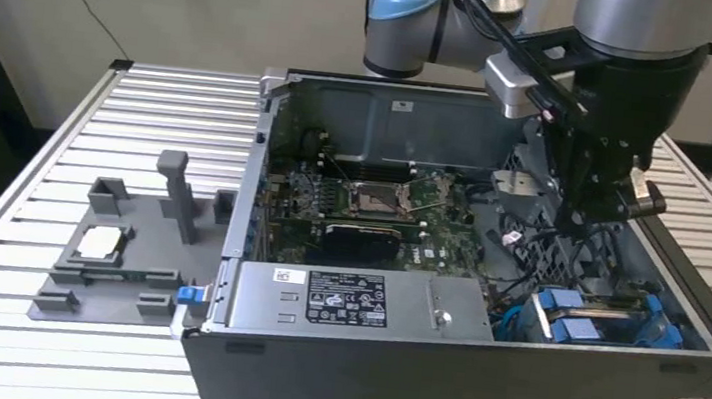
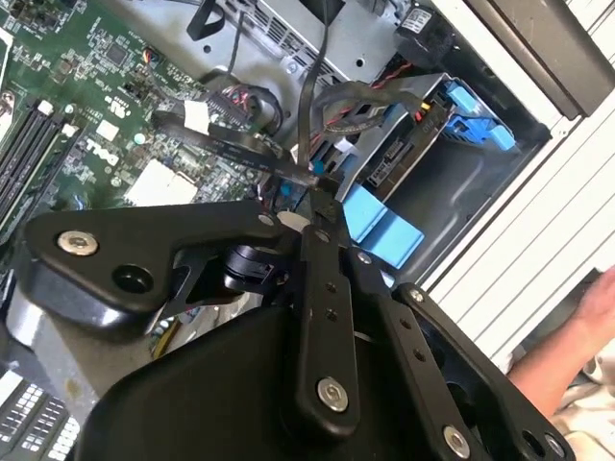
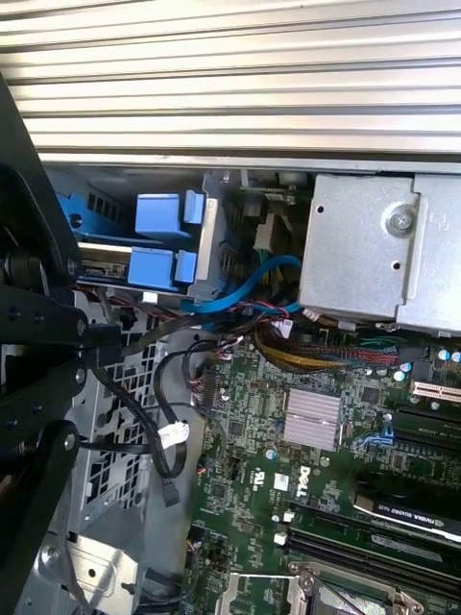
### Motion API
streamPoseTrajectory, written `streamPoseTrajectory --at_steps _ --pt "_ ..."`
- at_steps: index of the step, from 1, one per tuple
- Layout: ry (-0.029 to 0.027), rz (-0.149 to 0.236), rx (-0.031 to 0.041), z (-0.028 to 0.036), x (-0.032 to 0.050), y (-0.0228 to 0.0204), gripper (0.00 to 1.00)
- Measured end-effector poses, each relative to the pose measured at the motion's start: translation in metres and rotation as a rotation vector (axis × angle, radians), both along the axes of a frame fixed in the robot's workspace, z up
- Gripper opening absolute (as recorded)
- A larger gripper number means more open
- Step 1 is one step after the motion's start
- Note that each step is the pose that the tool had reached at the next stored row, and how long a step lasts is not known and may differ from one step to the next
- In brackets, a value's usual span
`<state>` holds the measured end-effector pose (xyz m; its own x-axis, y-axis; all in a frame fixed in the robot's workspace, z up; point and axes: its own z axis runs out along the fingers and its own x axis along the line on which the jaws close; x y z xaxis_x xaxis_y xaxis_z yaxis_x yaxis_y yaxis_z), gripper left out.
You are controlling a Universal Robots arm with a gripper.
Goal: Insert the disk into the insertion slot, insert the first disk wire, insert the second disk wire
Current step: 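Insert the second disk wire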
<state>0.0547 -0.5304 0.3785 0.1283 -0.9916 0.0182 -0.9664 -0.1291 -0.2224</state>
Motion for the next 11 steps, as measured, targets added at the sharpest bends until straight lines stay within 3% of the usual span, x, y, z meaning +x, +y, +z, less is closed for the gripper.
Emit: streamPoseTrajectory --at_steps 5,6,11 --pt "-0.0006 0.008 -0.0041 0.0001 -0.0006 0.0029 0.26" --pt "-0.0009 0.011 -0.0058 0.0001 -0.0007 0.0037 0.33" --pt "-0.0054 0.022 -0.0168 -0.0006 -0.0009 0.0057 0.33"
